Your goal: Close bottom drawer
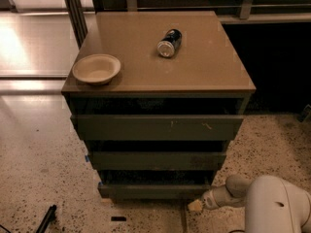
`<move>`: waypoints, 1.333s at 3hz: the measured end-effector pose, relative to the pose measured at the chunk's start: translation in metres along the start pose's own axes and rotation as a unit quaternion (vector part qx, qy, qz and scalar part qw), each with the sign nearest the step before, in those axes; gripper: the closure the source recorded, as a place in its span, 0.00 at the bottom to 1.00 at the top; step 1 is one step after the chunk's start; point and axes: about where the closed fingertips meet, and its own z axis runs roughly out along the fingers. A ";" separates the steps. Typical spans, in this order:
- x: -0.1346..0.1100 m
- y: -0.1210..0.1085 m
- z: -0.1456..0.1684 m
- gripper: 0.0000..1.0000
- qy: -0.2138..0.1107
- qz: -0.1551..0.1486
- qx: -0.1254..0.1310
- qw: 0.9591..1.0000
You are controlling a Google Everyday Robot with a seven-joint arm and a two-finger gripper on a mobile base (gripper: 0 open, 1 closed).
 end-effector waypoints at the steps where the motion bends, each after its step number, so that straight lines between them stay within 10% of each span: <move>1: -0.028 -0.004 0.009 1.00 -0.026 -0.025 0.029 0.999; 2: -0.083 0.002 0.023 1.00 -0.079 -0.081 0.076 0.991; 4: -0.121 -0.006 0.027 1.00 -0.122 -0.114 0.134 0.977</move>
Offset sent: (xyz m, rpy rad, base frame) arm 0.1580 0.0620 0.0361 -0.1832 -0.5601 -0.1397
